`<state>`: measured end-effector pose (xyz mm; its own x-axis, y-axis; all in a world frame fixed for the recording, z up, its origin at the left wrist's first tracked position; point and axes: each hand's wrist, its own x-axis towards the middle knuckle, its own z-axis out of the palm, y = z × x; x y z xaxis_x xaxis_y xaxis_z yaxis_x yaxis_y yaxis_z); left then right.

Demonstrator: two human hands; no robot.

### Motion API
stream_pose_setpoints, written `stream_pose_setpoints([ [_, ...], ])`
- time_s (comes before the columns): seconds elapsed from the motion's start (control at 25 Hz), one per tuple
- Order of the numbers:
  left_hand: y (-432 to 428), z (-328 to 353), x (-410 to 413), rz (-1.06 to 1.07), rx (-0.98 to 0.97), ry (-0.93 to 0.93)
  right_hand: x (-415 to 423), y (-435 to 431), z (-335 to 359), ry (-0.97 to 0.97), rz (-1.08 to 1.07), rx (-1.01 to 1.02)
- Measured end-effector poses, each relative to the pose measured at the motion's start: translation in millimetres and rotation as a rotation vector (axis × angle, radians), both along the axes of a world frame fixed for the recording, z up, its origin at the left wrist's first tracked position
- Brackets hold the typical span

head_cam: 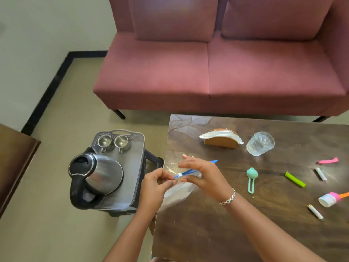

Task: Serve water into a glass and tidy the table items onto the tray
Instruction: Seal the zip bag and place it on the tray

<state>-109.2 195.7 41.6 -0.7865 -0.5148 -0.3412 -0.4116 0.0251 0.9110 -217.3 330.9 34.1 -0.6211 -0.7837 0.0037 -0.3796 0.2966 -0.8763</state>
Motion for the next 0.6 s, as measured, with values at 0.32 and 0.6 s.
stream_pose_setpoints([
  [0.32,3,61,-3,0.0,-0.154,0.219,0,-2,52,0.19,-0.027,-0.251],
  [0.6,31,85,-9,0.072,-0.139,0.495,-4,5,75,0.265,-0.091,-0.389],
])
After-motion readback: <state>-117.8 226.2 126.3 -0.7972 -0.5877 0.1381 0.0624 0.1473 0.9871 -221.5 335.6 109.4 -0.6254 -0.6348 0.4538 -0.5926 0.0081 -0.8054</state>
